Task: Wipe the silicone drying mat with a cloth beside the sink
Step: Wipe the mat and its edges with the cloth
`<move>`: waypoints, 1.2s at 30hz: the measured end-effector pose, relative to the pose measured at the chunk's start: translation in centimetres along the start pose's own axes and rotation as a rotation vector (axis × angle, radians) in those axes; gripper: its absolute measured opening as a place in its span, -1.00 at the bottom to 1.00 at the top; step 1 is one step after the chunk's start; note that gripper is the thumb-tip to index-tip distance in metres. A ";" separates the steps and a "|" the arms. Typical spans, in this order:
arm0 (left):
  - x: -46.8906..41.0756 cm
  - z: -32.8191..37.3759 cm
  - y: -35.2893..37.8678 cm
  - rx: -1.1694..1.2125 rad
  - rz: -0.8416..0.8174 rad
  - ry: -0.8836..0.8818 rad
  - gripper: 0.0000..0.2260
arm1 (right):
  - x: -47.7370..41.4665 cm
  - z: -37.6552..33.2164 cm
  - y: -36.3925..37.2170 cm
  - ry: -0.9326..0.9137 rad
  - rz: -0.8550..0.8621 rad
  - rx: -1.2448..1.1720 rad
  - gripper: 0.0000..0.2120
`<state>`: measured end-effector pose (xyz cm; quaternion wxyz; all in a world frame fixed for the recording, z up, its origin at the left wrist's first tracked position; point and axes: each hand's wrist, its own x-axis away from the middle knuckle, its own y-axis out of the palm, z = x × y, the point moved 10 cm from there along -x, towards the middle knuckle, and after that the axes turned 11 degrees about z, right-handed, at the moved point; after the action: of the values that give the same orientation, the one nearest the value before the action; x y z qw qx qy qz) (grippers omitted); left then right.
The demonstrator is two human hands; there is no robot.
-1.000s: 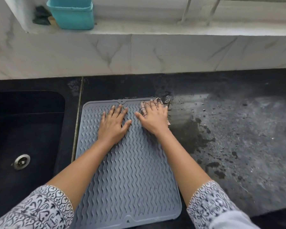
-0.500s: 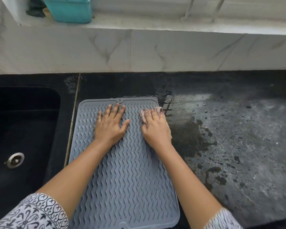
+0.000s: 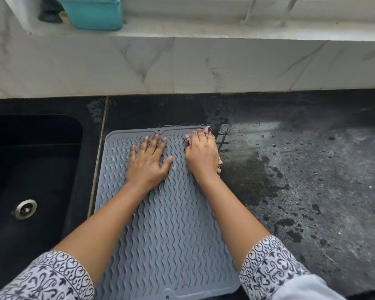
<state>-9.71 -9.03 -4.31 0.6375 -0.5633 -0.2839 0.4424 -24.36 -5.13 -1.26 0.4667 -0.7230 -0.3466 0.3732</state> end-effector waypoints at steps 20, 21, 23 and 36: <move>-1.6 0.0 0.3 -0.028 -0.011 -0.012 -0.49 | -0.2 0.2 1.9 0.022 -0.121 -0.049 -0.36; -1.7 -0.1 0.4 -0.020 -0.011 -0.020 -0.49 | 0.0 0.1 1.8 -0.010 -0.120 -0.037 -0.37; -1.8 -0.1 0.5 -0.011 -0.006 -0.029 -0.49 | 1.3 -0.2 1.4 -0.052 -0.141 -0.007 -0.38; -1.7 -0.2 0.6 0.000 -0.048 -0.028 -0.47 | 3.4 1.2 -5.0 0.117 -0.148 -0.208 -0.72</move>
<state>-10.48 -10.62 -4.75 0.6438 -0.5501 -0.3061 0.4350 -24.53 -0.15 2.35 0.4349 -0.7605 -0.4081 0.2569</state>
